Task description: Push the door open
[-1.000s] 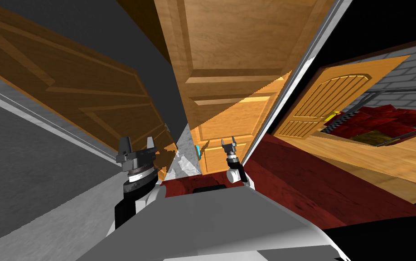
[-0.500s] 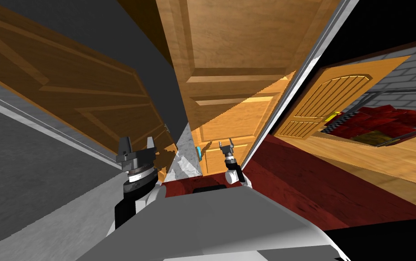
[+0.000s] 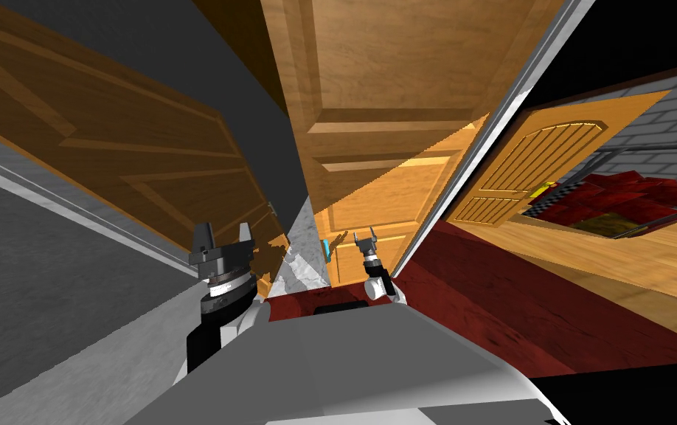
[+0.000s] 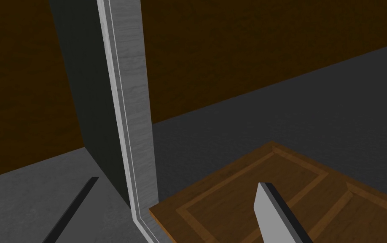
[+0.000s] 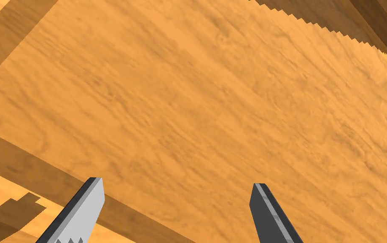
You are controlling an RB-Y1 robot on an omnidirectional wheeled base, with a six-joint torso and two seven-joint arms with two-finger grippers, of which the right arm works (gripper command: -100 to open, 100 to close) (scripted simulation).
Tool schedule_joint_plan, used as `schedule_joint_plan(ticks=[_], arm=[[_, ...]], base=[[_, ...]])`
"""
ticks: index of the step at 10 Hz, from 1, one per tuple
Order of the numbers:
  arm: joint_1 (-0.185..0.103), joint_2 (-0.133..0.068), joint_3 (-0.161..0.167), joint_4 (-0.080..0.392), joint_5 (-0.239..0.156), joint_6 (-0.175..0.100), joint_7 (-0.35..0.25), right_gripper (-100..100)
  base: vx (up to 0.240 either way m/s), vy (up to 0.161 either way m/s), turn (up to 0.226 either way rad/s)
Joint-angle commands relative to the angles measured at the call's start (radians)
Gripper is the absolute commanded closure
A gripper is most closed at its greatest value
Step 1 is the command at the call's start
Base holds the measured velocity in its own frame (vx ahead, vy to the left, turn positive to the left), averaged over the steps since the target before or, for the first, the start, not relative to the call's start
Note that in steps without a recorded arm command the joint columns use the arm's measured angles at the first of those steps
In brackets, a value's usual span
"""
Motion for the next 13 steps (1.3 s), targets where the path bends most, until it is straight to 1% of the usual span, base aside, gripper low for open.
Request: schedule_joint_plan(ticks=[1,4,5,10,13], arm=[[-0.009,-0.010,0.019,0.030,-0.021,-0.012,-0.032,-100],[-0.034,-0.021,0.054,0.087,-0.061,-0.025,-0.084,-100],[-0.038,-0.023,0.061,0.099,-0.069,-0.028,-0.095,-100],[-0.085,-0.043,0.127,0.206,-0.145,-0.053,-0.193,-100],[-0.104,-0.052,0.154,0.250,-0.176,-0.064,-0.234,-100]], base=[[0.020,0.043,-0.005],[0.011,0.046,-0.003],[-0.004,0.051,-0.005],[-0.001,0.059,-0.003],[-0.016,0.053,-0.001]])
